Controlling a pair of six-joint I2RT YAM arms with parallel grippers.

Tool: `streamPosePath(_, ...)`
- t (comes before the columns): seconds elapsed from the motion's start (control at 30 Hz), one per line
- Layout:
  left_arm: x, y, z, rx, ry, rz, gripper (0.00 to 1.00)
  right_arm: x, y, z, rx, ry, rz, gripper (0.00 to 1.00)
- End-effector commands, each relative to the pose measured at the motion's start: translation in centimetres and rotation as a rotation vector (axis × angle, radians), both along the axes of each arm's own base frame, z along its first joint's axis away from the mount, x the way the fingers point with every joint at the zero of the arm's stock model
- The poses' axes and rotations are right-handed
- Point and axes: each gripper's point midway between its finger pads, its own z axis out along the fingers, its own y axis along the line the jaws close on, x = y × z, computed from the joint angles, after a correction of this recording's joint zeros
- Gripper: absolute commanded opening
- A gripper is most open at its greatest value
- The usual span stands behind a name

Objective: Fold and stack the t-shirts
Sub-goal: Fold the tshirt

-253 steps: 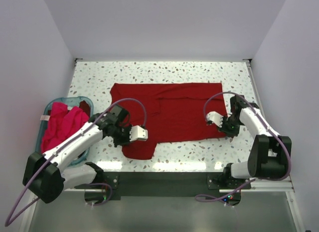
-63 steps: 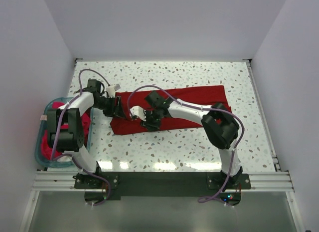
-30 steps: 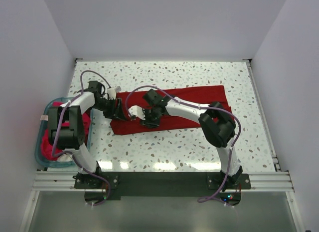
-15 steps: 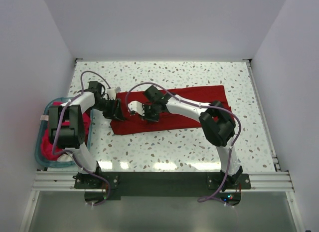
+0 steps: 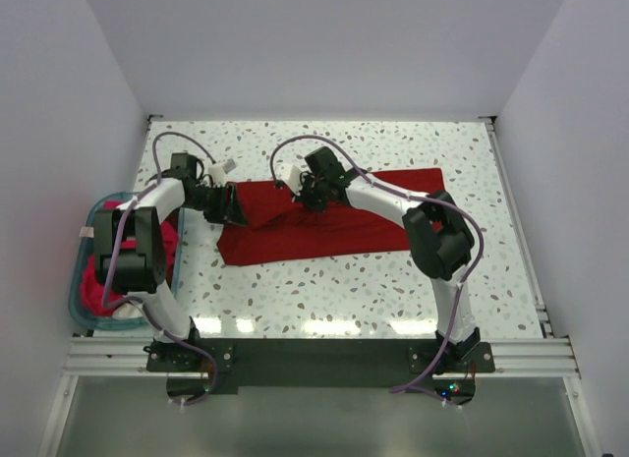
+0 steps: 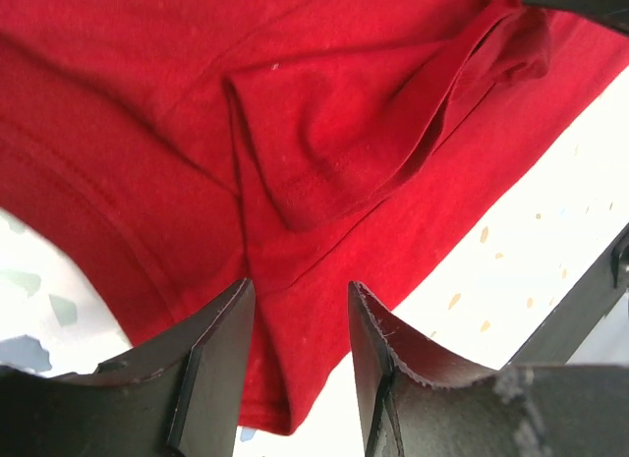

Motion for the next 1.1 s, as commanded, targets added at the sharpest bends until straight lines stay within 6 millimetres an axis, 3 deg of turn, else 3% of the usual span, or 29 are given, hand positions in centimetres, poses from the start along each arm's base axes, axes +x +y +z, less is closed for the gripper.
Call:
streamPosePath(0.0,2.5,-0.4,2.9,-0.049,-0.122,0.011,0.48,2.2,0.9,3.5,0.099,-0.093,-0.061,0.00)
streamPosePath(0.2,3.4,-1.4,2.4,-0.108,-0.065,0.051,0.47,2.7,1.6,4.0,0.122,-0.094,-0.062,0.00)
streamPosePath(0.37,2.3,-2.8,1.6,-0.140,-0.006,0.060,0.49,3.1,1.7,4.6,0.128,-0.112,-0.065,0.00)
streamPosePath(0.8,1.4,-2.7,-2.4,-0.100,0.114,0.120,0.49,3.1,1.3,4.5,0.115,-0.116,-0.070,0.00)
streamPosePath(1.07,1.5,-3.1,-3.1,-0.114,0.134,0.112,0.46,3.1,1.1,4.6,0.112,-0.117,-0.075,0.00)
